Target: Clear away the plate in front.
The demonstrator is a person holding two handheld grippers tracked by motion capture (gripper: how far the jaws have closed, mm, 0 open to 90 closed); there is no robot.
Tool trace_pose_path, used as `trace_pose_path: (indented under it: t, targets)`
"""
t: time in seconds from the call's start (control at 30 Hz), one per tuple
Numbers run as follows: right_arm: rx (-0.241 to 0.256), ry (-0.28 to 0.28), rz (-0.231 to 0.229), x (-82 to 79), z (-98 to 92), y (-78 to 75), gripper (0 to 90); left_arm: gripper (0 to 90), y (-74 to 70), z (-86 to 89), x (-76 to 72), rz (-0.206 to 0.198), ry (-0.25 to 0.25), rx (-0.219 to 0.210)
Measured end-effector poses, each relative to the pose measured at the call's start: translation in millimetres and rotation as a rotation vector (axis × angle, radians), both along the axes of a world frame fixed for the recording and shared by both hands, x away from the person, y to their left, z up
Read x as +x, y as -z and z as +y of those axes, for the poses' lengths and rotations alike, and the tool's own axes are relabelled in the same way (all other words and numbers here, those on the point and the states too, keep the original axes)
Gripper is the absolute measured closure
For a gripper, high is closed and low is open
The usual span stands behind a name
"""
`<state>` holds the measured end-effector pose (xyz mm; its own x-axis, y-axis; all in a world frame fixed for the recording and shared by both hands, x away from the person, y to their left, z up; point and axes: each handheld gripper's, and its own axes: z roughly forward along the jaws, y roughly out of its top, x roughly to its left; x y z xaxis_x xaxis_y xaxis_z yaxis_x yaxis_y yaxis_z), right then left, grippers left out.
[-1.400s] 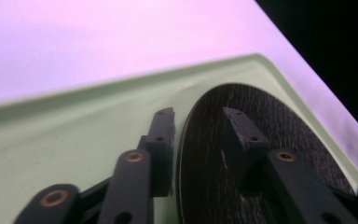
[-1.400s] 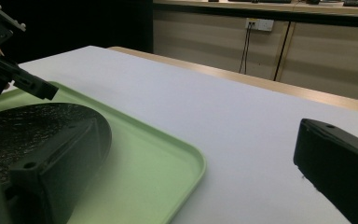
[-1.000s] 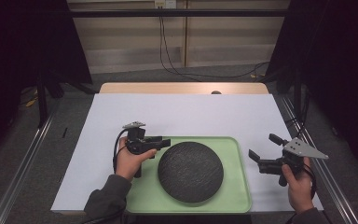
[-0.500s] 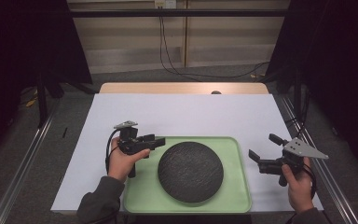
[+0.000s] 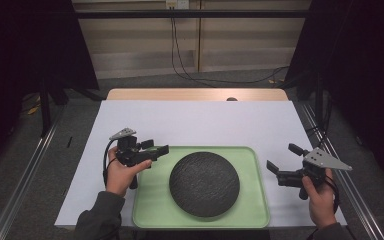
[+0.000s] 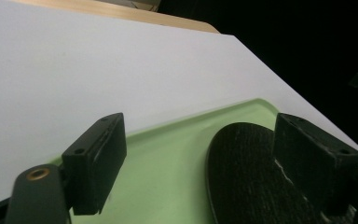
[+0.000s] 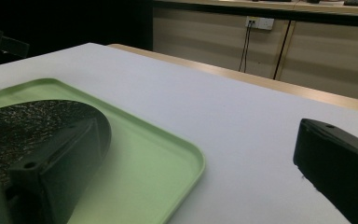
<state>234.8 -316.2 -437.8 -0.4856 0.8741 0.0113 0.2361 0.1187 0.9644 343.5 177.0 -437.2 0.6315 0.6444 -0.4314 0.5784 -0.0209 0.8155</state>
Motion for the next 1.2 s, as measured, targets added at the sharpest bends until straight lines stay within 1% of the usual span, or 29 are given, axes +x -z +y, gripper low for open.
trace_pose_path:
  t: [0.13,0.17,0.2,0.23,0.3,0.33,0.37,0.4,0.43,0.47,0.5,0.53,0.57,0.6,0.63,0.67,0.73,0.8,0.83,0.87,0.93,0.97,1.03,1.07,1.1,1.13,1.17,1.2]
  targets:
    - [-0.002,0.002,-0.004,0.3,-0.3,0.0,0.4,13.9,1.3,6.7,0.2,-0.018,-0.020,-0.005]
    - [-0.003,0.003,-0.004,0.2,-0.2,0.0,0.4,13.0,2.1,9.0,0.6,-0.017,-0.013,-0.014]
    - [-0.001,0.005,-0.004,0.3,-0.1,0.0,0.4,11.9,2.6,10.8,0.9,-0.018,-0.024,-0.015]
    - [-0.001,0.004,-0.004,0.4,-0.1,0.1,0.4,11.1,2.8,11.5,0.9,-0.018,-0.027,-0.029]
    - [-0.001,0.003,-0.004,0.4,0.1,0.1,0.4,10.2,2.2,15.3,0.7,-0.030,-0.038,-0.016]
    - [-0.001,0.003,-0.004,0.4,-0.1,0.1,0.4,9.5,1.8,16.3,0.6,-0.035,-0.034,-0.029]
    - [-0.003,0.005,-0.005,0.5,0.0,0.2,0.4,9.0,1.4,18.7,0.7,-0.043,-0.032,-0.020]
    - [-0.004,0.002,-0.004,0.5,-0.4,0.2,0.4,8.9,1.4,19.4,0.6,-0.049,-0.031,-0.019]
    - [-0.002,0.003,-0.001,0.4,-0.3,0.2,0.4,7.8,1.6,20.6,0.3,-0.067,-0.020,-0.019]
    - [-0.003,0.003,-0.001,0.3,-0.5,0.2,0.4,6.7,1.4,22.0,0.2,-0.073,-0.019,-0.005]
    - [-0.003,0.004,-0.001,0.3,-0.6,0.1,0.4,6.2,1.1,23.0,-0.4,-0.079,-0.030,0.014]
    - [-0.002,0.004,0.000,0.1,-0.5,0.1,0.4,4.8,1.5,24.1,-1.0,-0.085,-0.022,-0.003]
    - [-0.002,0.006,-0.002,0.1,-0.4,0.1,0.4,3.4,2.0,26.5,-1.0,-0.098,-0.002,-0.007]
    - [-0.004,0.005,-0.005,0.4,-0.5,0.2,0.4,3.5,1.2,27.3,-2.3,-0.106,-0.020,0.017]
    - [-0.005,0.001,-0.003,0.4,-0.6,0.1,0.4,3.9,0.8,28.1,-3.2,-0.112,-0.023,0.022]
    - [-0.006,0.002,-0.004,0.3,-0.5,0.1,0.4,3.5,0.5,29.3,-3.3,-0.118,-0.016,0.010]
    - [-0.004,0.003,-0.003,0.5,-0.3,0.1,0.4,3.1,-0.1,31.4,-4.0,-0.129,-0.020,0.007]
    - [-0.008,0.007,-0.003,0.4,-0.2,0.1,0.4,3.6,-1.0,33.6,-5.2,-0.143,-0.022,0.031]
    - [-0.007,0.008,-0.003,0.4,-0.1,0.1,0.4,3.3,-1.0,35.0,-6.0,-0.149,-0.018,0.024]
    - [-0.007,0.006,-0.003,0.4,-0.1,0.1,0.4,2.5,-0.8,36.2,-6.0,-0.153,-0.012,0.021]
    - [-0.007,0.006,-0.003,0.4,-0.1,0.1,0.4,2.8,-0.9,38.5,-7.0,-0.165,-0.009,0.041]
    - [-0.011,0.003,-0.004,0.6,-0.4,0.2,0.4,2.9,-0.8,39.7,-7.3,-0.166,0.003,0.050]
    - [-0.009,0.000,0.002,0.4,0.0,0.3,0.4,2.4,-0.4,42.3,-7.6,-0.170,0.020,0.046]
    - [-0.008,0.002,0.001,0.6,0.0,0.5,0.4,2.5,0.1,44.2,-6.8,-0.179,0.034,0.039]
    - [-0.011,0.003,0.000,0.6,-0.2,0.5,0.4,2.9,0.2,45.2,-7.0,-0.178,0.030,0.039]
    - [-0.012,0.005,-0.001,0.6,-0.3,0.6,0.4,2.8,-0.4,45.7,-7.8,-0.175,0.012,0.054]
    - [-0.011,0.004,0.001,0.5,-0.3,0.6,0.4,2.8,-0.5,47.0,-8.2,-0.179,0.009,0.055]
    - [-0.012,0.006,0.000,0.6,-0.3,0.6,0.4,2.8,-0.2,48.1,-8.0,-0.181,0.013,0.043]
